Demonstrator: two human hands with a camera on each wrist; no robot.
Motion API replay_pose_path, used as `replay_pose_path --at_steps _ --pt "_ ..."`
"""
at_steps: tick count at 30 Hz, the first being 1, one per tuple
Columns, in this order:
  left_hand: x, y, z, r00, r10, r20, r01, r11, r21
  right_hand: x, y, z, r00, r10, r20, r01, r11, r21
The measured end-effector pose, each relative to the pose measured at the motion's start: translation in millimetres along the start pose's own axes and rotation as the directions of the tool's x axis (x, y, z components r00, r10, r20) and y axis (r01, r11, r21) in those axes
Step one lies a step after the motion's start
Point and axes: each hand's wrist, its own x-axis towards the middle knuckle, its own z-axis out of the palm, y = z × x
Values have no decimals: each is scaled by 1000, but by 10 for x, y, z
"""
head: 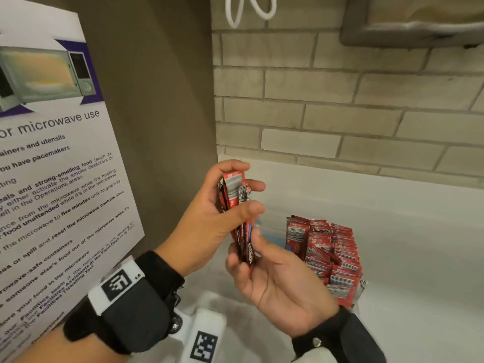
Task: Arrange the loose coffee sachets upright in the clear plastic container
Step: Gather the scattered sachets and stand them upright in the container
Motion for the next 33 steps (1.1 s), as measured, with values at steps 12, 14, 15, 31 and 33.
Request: replay_pose_path --at_steps 12,14,15,31,33 --pt "-72 57 -55 993 -48 111 50 999 -15 -19 4 15 997 -5 75 5 1000 -3" --pt "-108 50 -44 983 -57 173 40 994 101 -19 17 34 995 -31 90 27 999 44" --pt "-124 53 -46 975 -71 210 45 991 127 -19 25 30 995 -41 89 36 998 51" --pt "12 107 -134 793 -258 552 281 959 44 -637 -798 566 857 30 515 446 -546 -709" --pt "92 154 -70 755 -286 590 310 949 63 -536 -867 737 882 177 437 435 -663 -609"
